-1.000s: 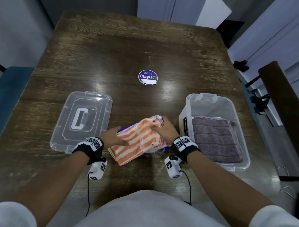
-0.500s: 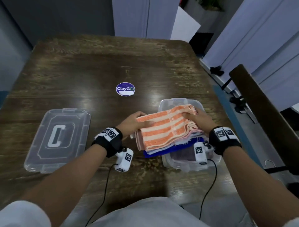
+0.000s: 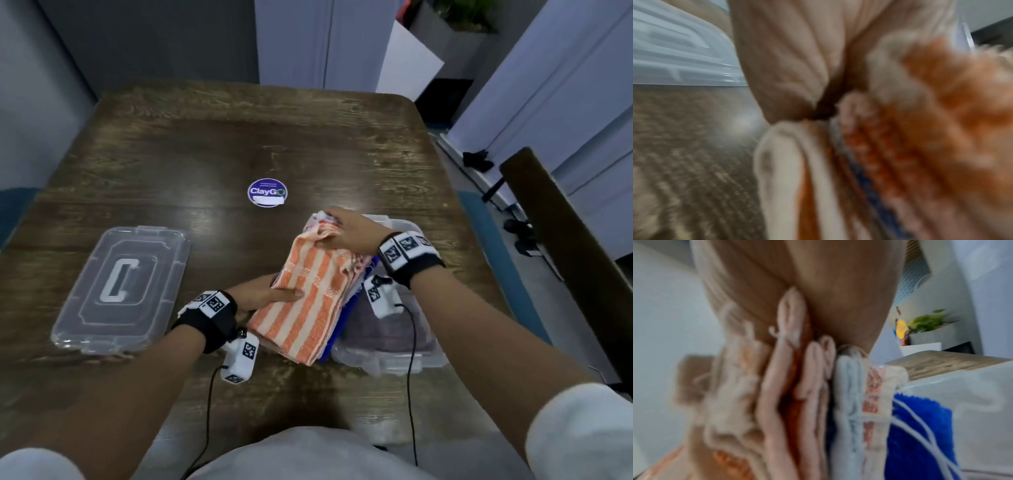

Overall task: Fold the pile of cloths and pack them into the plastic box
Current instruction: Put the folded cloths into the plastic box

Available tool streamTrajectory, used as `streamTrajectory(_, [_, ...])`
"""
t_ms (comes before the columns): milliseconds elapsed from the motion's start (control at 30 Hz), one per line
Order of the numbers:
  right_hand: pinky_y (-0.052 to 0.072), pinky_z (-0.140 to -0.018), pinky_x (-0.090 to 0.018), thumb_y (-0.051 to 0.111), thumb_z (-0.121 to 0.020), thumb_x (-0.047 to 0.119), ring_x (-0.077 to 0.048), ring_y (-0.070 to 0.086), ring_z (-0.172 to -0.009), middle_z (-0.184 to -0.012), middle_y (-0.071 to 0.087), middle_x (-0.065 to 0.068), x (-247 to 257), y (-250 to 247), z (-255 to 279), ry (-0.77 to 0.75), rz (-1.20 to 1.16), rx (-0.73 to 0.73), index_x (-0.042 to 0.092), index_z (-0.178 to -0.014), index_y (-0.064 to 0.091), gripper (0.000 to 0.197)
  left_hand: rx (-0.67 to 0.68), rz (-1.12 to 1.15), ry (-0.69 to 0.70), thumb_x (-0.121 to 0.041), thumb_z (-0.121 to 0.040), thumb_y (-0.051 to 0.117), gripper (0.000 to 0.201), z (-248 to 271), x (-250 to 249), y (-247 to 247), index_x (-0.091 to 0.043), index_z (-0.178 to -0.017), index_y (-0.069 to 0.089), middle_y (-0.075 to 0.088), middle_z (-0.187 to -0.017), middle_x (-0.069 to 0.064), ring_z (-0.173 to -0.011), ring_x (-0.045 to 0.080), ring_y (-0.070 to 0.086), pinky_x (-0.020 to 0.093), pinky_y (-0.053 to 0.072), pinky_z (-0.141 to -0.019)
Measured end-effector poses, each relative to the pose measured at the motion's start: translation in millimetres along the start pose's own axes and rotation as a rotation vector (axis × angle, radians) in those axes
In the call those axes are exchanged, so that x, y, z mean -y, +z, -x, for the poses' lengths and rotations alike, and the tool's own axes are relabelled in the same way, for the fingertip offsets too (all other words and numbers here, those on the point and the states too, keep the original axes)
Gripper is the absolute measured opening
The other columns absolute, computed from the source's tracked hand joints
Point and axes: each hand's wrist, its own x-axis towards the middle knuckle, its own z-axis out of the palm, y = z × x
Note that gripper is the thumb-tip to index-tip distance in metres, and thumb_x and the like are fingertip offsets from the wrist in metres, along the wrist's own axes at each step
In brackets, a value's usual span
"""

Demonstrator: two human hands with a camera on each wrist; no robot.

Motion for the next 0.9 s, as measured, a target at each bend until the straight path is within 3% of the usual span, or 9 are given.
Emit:
streamTrajectory(133, [0.044, -0.102, -0.034, 0.082, -0.081, 0.034, -0.027, 0.056, -0.124, -0.137, 0.057, -0.008, 23, 47, -55, 0.019, 0.145, 0.105, 0.013, -0.141, 0.048, 0.072, -0.115, 0.1, -0.046, -0.024, -0.093, 0.07, 0.044, 19, 40, -26, -0.02, -0.134, 0.054, 0.07, -0.125, 0.011, -0.116, 0.031, 0.066, 0.052, 0.048, -0.105])
streamTrajectory(267, [0.046, -0.093, -0.035, 0.08, -0.083, 0.032, -0.034, 0.058, -0.119, -0.13, 0.061, -0.013, 33, 100, -84, 0.054, 0.215, 0.204, 0.009, -0.133, 0.05, 0.063, -0.183, 0.146, -0.114, -0.035, -0.077, 0.084, 0.067, 23, 85, -50, -0.02, -0.135, 0.056, 0.07, -0.125, 0.01, -0.116, 0.03, 0.066, 0.054, 0.048, -0.105])
streamTrajectory(367, [0.042, -0.084, -0.03, 0.076, -0.086, 0.03, -0.036, 0.059, -0.117, -0.129, 0.062, -0.016, 30, 132, -93, 0.112, 0.215, 0.245, 0.007, -0.129, 0.051, 0.055, -0.214, 0.123, -0.17, -0.04, -0.074, 0.088, 0.068, 19, 108, -56, -0.024, -0.132, 0.058, 0.071, -0.122, 0.006, -0.114, 0.027, 0.068, 0.053, 0.049, -0.104])
streamTrajectory(467, [0.044, -0.082, -0.032, 0.071, -0.089, 0.031, -0.038, 0.062, -0.112, -0.123, 0.064, -0.018, 20, 159, -98, 0.194, 0.201, 0.27, 0.007, -0.126, 0.051, 0.048, -0.274, -0.082, -0.203, -0.046, -0.077, 0.083, 0.063, 9, 124, -62, -0.025, -0.131, 0.058, 0.071, -0.119, 0.002, -0.108, 0.021, 0.068, 0.049, 0.049, -0.105])
streamTrajectory(567, [0.049, -0.09, -0.038, 0.062, -0.092, 0.031, -0.039, 0.061, -0.114, -0.125, 0.061, -0.018, 8, 181, -99, 0.27, 0.172, 0.248, 0.011, -0.127, 0.049, 0.042, -0.32, -0.322, -0.264, -0.06, -0.068, 0.078, 0.088, -4, 138, -71, -0.019, -0.14, 0.048, 0.062, -0.132, 0.006, -0.114, 0.023, 0.062, 0.045, 0.048, -0.105])
streamTrajectory(667, [0.046, -0.101, -0.045, 0.053, -0.095, 0.019, -0.042, 0.052, -0.124, -0.137, 0.046, -0.019, -2, 195, -96, 0.338, 0.191, 0.187, 0.012, -0.137, 0.041, 0.044, -0.578, -0.651, -0.331, -0.051, -0.078, 0.077, 0.091, -14, 145, -72, -0.016, -0.148, 0.03, 0.041, -0.143, 0.015, -0.128, 0.035, 0.048, 0.046, 0.042, -0.106])
streamTrajectory(733, [0.044, -0.103, -0.049, 0.056, -0.094, 0.016, -0.042, 0.046, -0.128, -0.142, 0.039, -0.018, -5, 202, -93, 0.378, 0.233, 0.117, 0.012, -0.144, 0.034, 0.054, -0.706, -0.863, -0.241, -0.051, -0.075, 0.079, 0.092, -18, 141, -71, -0.025, -0.148, 0.029, 0.035, -0.14, 0.011, -0.131, 0.035, 0.04, 0.047, 0.034, -0.109])
streamTrajectory(800, [0.042, -0.103, -0.047, 0.06, -0.094, 0.02, -0.04, 0.045, -0.129, -0.142, 0.04, -0.017, -8, 207, -90, 0.399, 0.256, 0.07, 0.012, -0.144, 0.035, 0.057, -0.724, -0.929, -0.139, -0.052, -0.074, 0.078, 0.085, -25, 136, -74, -0.027, -0.144, 0.036, 0.037, -0.135, 0.006, -0.128, 0.03, 0.039, 0.045, 0.031, -0.107])
streamTrajectory(900, [0.042, -0.107, -0.046, 0.063, -0.094, 0.027, -0.039, 0.046, -0.13, -0.142, 0.044, -0.017, -11, 211, -87, 0.425, 0.216, 0.095, 0.012, -0.143, 0.039, 0.056, -0.702, -0.771, -0.106, -0.048, -0.082, 0.072, 0.064, -35, 133, -77, -0.025, -0.136, 0.046, 0.05, -0.13, 0.002, -0.123, 0.026, 0.046, 0.044, 0.033, -0.103])
